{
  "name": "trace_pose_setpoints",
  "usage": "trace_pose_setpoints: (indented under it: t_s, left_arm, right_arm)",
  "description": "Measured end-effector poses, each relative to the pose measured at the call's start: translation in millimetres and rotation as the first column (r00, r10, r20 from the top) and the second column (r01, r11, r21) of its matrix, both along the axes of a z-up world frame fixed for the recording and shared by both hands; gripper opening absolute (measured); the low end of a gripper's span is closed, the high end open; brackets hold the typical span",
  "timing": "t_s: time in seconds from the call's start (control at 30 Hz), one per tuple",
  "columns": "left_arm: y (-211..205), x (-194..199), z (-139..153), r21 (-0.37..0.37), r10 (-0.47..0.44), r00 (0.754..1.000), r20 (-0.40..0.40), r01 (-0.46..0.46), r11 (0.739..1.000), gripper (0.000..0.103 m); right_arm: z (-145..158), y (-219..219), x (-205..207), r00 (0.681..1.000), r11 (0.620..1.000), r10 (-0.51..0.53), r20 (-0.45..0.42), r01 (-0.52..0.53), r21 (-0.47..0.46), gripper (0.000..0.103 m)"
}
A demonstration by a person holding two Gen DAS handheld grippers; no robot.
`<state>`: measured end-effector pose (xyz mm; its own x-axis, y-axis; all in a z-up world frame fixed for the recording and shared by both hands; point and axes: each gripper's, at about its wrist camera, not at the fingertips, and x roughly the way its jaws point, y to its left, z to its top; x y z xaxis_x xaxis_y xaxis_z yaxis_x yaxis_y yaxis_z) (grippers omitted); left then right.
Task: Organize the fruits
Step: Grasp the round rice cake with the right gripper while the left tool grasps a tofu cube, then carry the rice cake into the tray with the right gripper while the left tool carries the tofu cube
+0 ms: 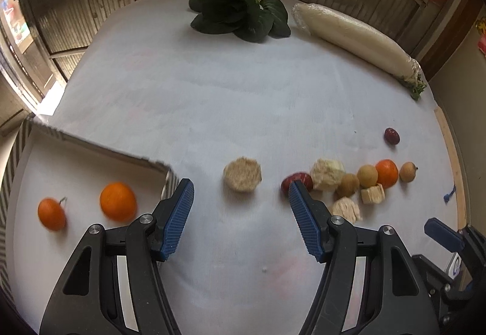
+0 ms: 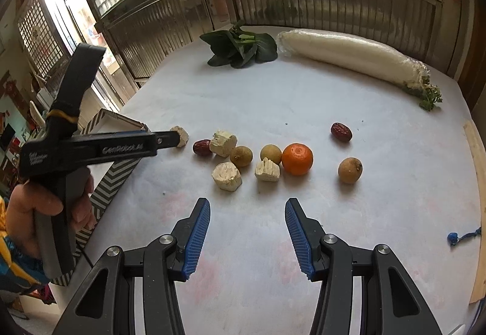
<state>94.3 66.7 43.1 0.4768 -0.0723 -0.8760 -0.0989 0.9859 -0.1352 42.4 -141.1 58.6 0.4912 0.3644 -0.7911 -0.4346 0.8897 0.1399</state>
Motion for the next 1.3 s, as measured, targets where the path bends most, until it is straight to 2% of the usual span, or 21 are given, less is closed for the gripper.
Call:
trace_pose_setpoints:
  t_s: [0.23,0.33,0.37,0.43,0.67,0.77,0.97,1.03,1.1,1.3]
  left_arm:
    - [-5.1,15.7,-13.9,0.025,-0.058,0.998,-0.035,0.059,0.998,0.064]
    - [-4.9,16.7,-15.8,0.021,-0.076,0.997,-0.030,0.077,0.997,0.050]
    - [-3.8,17.7,-16.4,0.016,-0.080,0.996,-0.031,0.081,0.997,0.039]
    - [-1.9,20.1,-20.5,0.005,-0.084,0.995,-0.049,0.084,0.996,0.030]
    - [-1.5,15.8,-19.9,-0.009,-0.088,0.995,-0.043,0.087,0.996,0.030]
    - [-0.2,12.0,-18.7,-0.014,-0.070,0.997,-0.044,0.070,0.997,0.030]
    - [3.3,2.2,-13.1,-0.051,-0.027,0.999,-0.034,0.025,0.998,0.030]
    - [3.0,-2.7,-10.2,-0.060,-0.017,0.999,-0.030,0.015,0.998,0.030]
    - [2.4,-7.3,-6.9,-0.060,-0.010,1.000,-0.025,0.008,0.998,0.030]
    - [5.4,-28.1,4.5,-0.092,0.011,1.000,-0.011,-0.012,0.996,0.030]
  right_arm:
    - [-4.9,1.9,8.3,1.000,1.000,0.003,-0.011,-0.003,0.009,0.050]
    - [-6.9,6.2,12.2,1.000,1.000,0.016,-0.009,-0.016,0.013,0.050]
    - [-7.9,8.0,13.9,1.000,1.000,0.019,-0.010,-0.019,0.014,0.050]
    - [-11.0,12.8,18.2,1.000,1.000,0.026,-0.016,-0.026,0.016,0.050]
    - [-25.6,26.4,29.8,0.998,0.999,0.046,-0.042,-0.046,0.019,0.050]
    - [-30.7,30.4,36.7,0.997,0.999,0.047,-0.054,-0.045,0.031,0.050]
    - [-37.0,49.7,45.9,0.995,0.996,0.093,-0.034,-0.093,-0.005,0.049]
    - [-44.4,57.5,47.6,0.992,0.992,0.114,-0.045,-0.116,-0.042,0.044]
    - [-53.3,62.5,47.9,0.991,0.989,0.119,-0.057,-0.123,-0.082,0.029]
    - [-37.6,47.7,33.5,0.994,0.992,0.105,-0.032,-0.107,-0.062,0.029]
